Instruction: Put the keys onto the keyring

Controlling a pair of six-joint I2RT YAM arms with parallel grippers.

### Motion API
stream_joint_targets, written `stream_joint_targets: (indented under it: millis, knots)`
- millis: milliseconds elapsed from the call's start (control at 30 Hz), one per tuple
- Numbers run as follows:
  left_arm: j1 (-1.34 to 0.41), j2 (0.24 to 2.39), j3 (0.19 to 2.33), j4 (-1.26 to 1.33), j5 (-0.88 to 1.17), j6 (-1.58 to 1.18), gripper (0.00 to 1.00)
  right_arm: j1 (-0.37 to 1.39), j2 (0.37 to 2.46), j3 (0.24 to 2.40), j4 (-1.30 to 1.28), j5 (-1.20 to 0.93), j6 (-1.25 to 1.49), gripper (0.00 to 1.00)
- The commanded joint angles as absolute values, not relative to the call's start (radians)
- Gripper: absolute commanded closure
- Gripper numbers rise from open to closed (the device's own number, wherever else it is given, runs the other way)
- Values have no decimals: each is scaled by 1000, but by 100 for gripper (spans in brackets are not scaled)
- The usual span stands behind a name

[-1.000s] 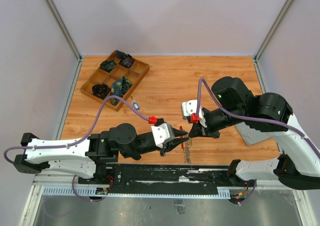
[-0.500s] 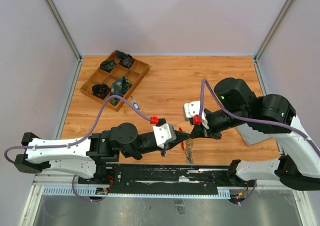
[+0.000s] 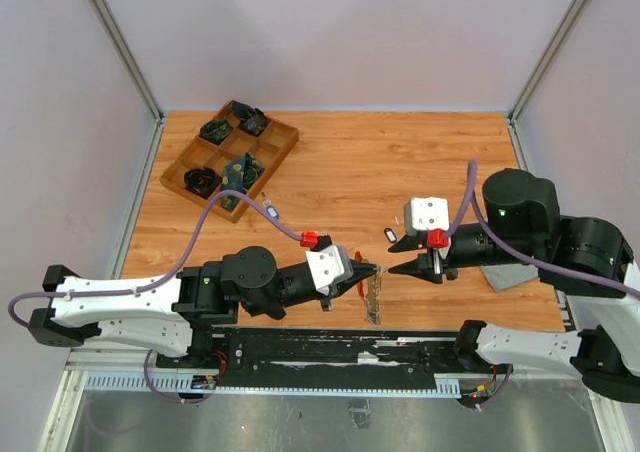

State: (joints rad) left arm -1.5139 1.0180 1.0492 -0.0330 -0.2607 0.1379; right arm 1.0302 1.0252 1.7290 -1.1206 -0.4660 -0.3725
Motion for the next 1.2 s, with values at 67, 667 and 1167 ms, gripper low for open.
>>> stream_joint_targets:
  millis: [67, 667, 1167]
  knots:
    - [-1518, 984, 1058, 39, -338, 131, 100, 1051, 900, 1543, -838, -247, -89, 62]
    - [-1519, 884, 969, 148, -327, 76, 99, 1050, 708, 1193, -338, -238, 518, 57]
    - [-1519, 829, 955, 170, -298, 74, 99, 1048, 747, 1186, -329, -369, 541, 66]
